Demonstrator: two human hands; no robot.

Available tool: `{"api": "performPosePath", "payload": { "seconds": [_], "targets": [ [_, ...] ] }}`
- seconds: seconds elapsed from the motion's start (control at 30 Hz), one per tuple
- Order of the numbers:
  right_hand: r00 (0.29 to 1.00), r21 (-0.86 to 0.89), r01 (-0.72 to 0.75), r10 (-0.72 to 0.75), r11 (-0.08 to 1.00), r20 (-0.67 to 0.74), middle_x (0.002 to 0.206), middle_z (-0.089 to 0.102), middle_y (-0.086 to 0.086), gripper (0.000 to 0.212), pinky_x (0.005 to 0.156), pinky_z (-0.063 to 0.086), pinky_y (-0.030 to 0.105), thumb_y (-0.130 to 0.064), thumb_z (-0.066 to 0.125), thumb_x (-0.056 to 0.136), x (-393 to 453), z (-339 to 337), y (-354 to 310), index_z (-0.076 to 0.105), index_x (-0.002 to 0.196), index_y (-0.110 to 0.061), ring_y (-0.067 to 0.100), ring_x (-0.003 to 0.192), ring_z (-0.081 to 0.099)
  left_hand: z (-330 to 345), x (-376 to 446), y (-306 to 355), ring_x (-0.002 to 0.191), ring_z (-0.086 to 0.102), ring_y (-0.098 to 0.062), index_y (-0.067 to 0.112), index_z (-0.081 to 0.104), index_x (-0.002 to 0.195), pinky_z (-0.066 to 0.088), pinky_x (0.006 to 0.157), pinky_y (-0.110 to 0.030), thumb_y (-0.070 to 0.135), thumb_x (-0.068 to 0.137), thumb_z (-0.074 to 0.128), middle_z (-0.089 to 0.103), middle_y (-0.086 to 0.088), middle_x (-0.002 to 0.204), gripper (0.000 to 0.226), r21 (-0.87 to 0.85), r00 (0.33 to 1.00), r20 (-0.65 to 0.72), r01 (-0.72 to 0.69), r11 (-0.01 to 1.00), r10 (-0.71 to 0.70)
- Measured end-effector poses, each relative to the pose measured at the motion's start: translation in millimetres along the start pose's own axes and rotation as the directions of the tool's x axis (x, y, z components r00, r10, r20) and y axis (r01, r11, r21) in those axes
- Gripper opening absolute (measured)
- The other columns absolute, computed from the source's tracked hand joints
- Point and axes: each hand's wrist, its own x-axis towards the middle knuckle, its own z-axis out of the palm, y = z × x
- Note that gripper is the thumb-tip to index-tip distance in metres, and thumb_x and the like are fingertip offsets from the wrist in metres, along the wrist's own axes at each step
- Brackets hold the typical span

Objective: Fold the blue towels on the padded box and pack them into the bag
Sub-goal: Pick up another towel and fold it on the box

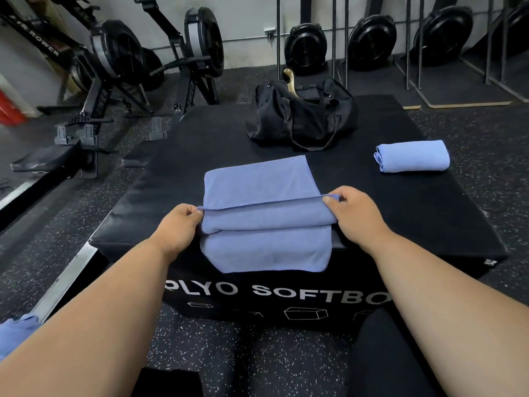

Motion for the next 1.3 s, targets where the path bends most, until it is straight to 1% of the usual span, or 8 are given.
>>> {"api": "performPosePath", "payload": {
  "seconds": [0.27,0.5,0.7,0.8,0.93,1.1,1.2,1.3],
  "targets": [
    [1.000,-0.005,-0.024,0.023,1.000,-0.017,0.091,0.071,-0.012,0.015,0.077,0.052,0.033,-0.040,0.064,0.097,12.5,10.1,-2.2,0.071,0.091,-0.029,0.009,0.085,0.065,5.4,9.7,-1.8,0.072,0.050,-0.019,0.017,0.052,0.084,0.045,0.068,-0.032,0.033,0.106,0.054,0.057,0.001,0.075,0.027,-0.049,0.995,-0.054,0.084,0.995,-0.087],
    [0.971,0.105,0.027,-0.051,0.994,0.234,0.068,0.054,-0.008,0.010,0.066,0.038,0.025,-0.023,0.074,0.095,4.2,-6.6,0.2,0.072,0.088,-0.016,0.007,0.064,0.045,0.4,-29.3,-7.9,0.082,0.049,-0.017,0.020,0.056,0.083,0.042,0.081,-0.039,0.033,0.086,0.063,0.056,0.004,0.079,0.015,-0.307,0.998,-0.059,-0.016,0.952,-0.003],
    [0.885,0.078,-0.013,-0.025,0.997,0.465,0.104,0.076,0.012,0.002,0.084,0.053,0.021,-0.009,0.079,0.090,-17.3,-34.1,8.9,0.078,0.090,-0.010,0.010,0.088,0.069,8.9,-73.6,-33.1,0.097,0.066,-0.019,0.011,0.056,0.075,0.047,0.089,-0.037,0.014,0.085,0.055,0.079,-0.002,0.104,0.011,-0.356,0.992,-0.123,-0.066,0.932,0.023],
    [0.877,0.024,0.113,-0.111,0.993,0.468,0.110,0.073,-0.005,0.015,0.096,0.053,0.021,-0.011,0.085,0.085,-29.9,-38.5,12.1,0.081,0.088,-0.025,0.008,0.103,0.071,18.1,-76.2,-44.4,0.100,0.066,-0.018,0.012,0.061,0.074,0.048,0.088,-0.033,0.003,0.093,0.054,0.079,-0.005,0.103,0.023,-0.384,0.965,-0.243,-0.001,0.923,-0.100],
    [0.916,-0.106,0.149,-0.097,0.983,0.388,0.119,0.059,-0.016,0.048,0.098,0.046,0.017,-0.027,0.088,0.082,-42.6,-34.8,18.6,0.070,0.123,-0.045,0.002,0.111,0.060,36.1,-76.4,-53.4,0.109,0.068,-0.025,0.014,0.067,0.093,0.050,0.093,-0.037,0.026,0.101,0.063,0.075,-0.006,0.107,0.015,-0.453,0.936,-0.249,0.115,0.884,-0.250],
    [0.986,-0.303,0.099,-0.053,0.948,0.157,0.101,0.055,-0.012,0.027,0.084,0.045,0.026,-0.046,0.081,0.084,-49.2,-27.7,26.3,0.069,0.106,-0.040,0.005,0.092,0.057,58.8,-85.3,-54.8,0.091,0.053,-0.020,0.020,0.062,0.087,0.041,0.081,-0.038,0.059,0.095,0.067,0.061,0.001,0.092,0.040,-0.408,0.974,-0.093,0.151,0.901,-0.205],
    [0.986,-0.399,0.142,-0.091,0.906,0.142,0.095,0.054,-0.012,0.021,0.085,0.048,0.031,-0.053,0.080,0.082,-51.6,-24.5,28.1,0.069,0.093,-0.038,0.009,0.093,0.056,64.2,-87.7,-51.2,0.108,0.064,-0.016,0.020,0.073,0.103,0.048,0.095,-0.038,0.055,0.100,0.064,0.073,0.007,0.113,0.036,-0.415,0.956,-0.097,0.215,0.884,-0.278],
    [0.979,-0.381,0.181,-0.130,0.907,0.156,0.093,0.055,-0.014,0.014,0.089,0.049,0.034,-0.051,0.079,0.084,-54.3,-24.8,26.1,0.068,0.083,-0.041,0.011,0.094,0.055,64.2,-91.7,-43.5,0.106,0.067,-0.022,0.017,0.075,0.106,0.049,0.105,-0.049,0.053,0.100,0.064,0.077,0.000,0.110,0.038,-0.429,0.947,-0.077,0.250,0.868,-0.311]
  ]
}}
